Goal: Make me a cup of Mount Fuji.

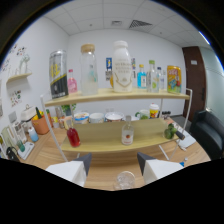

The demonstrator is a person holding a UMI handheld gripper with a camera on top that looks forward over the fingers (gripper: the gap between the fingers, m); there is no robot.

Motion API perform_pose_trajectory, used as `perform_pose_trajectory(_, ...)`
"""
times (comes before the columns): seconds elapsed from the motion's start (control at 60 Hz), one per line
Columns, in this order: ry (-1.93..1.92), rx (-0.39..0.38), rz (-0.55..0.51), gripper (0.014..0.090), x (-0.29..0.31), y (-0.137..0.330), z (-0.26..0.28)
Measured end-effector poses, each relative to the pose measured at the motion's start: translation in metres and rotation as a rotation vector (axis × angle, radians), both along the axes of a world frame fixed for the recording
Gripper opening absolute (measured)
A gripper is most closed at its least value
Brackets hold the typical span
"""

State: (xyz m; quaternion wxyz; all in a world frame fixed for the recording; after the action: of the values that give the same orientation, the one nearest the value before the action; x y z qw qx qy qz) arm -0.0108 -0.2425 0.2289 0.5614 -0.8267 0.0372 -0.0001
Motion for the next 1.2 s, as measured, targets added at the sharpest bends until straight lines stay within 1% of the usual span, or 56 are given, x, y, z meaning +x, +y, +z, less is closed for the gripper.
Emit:
perform_pose_trajectory(0.15, 0.009, 0.087, 0.004, 0.0851, -0.021, 0.019, 0.092)
perform_pose_trajectory(0.233, 0.003, 0.126, 0.005, 0.0851, -0.031, 0.034, 0.134)
perform_pose_trajectory(0.333, 0.034, 0.167, 0.031, 0.0851, -0.048, 0.057, 0.167)
perform_pose_trajectory(0.4, 0.035, 0.177, 0.04, 0.085, -0.054, 0.073, 0.177)
perform_pose_trajectory(0.45, 0.022, 0.199, 0.044, 0.0839, -0.055, 0.09, 0.184)
perform_pose_trajectory(0.5, 0.005, 0.198, 0.035, 0.081, -0.056, 0.105, 0.183)
perform_pose_trajectory(0.617, -0.009, 0.175, 0.033, 0.0691, -0.057, 0.133, 0.174)
perform_pose_trajectory(0.65, -0.012, 0.169, 0.039, 0.0637, -0.057, 0.139, 0.17)
perform_pose_trajectory(0.717, -0.015, 0.151, 0.044, 0.049, -0.059, 0.149, 0.164)
perform_pose_trajectory(0.767, -0.012, 0.14, 0.033, 0.0413, -0.055, 0.153, 0.16)
perform_pose_trajectory(0.95, -0.001, 0.145, 0.055, 0.0384, -0.056, 0.147, 0.169)
perform_pose_trajectory(1.083, -0.024, 0.218, 0.073, 0.0377, -0.055, 0.123, 0.198)
perform_pose_trajectory(1.167, -0.003, 0.247, 0.099, 0.0376, -0.055, 0.1, 0.205)
perform_pose_trajectory(1.2, -0.001, 0.248, 0.103, 0.0375, -0.054, 0.09, 0.202)
